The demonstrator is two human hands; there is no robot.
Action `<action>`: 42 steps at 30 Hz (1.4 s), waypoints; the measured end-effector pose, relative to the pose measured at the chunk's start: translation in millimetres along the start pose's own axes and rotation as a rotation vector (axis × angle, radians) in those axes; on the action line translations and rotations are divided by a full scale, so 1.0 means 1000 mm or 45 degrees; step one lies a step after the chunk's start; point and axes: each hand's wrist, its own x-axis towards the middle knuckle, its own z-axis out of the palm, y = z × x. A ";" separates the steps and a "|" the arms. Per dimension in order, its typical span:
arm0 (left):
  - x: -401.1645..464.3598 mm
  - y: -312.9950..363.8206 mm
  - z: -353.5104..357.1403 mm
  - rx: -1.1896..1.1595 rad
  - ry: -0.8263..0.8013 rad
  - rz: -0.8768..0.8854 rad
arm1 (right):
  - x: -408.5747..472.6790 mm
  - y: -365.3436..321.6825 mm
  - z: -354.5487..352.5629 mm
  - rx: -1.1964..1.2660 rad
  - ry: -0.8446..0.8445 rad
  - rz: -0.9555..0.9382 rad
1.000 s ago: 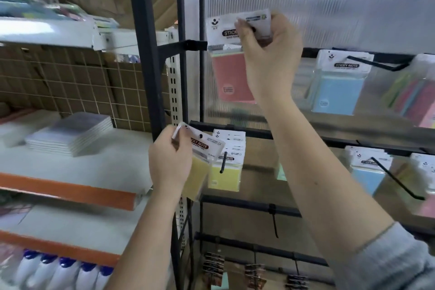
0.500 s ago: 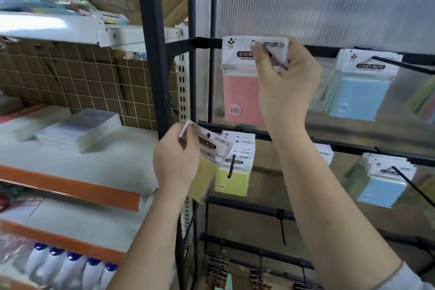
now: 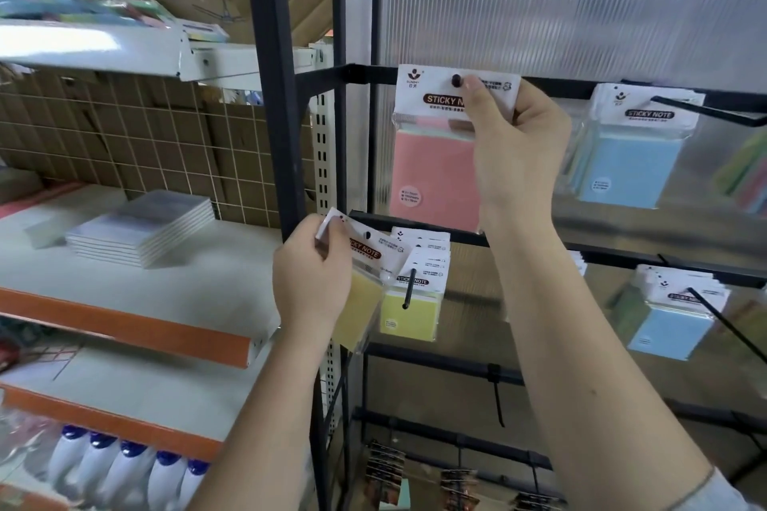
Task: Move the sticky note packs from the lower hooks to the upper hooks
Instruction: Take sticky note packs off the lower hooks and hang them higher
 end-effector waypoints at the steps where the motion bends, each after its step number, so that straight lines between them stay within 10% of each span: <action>1: 0.000 0.000 0.000 -0.003 -0.001 0.000 | 0.000 0.000 0.000 -0.014 0.001 -0.010; 25: -0.012 0.010 -0.014 -0.035 -0.111 0.008 | 0.027 0.042 -0.017 -0.612 0.177 0.099; 42: -0.058 0.071 0.024 -0.114 -0.438 0.282 | -0.080 0.044 -0.199 -0.976 0.316 0.516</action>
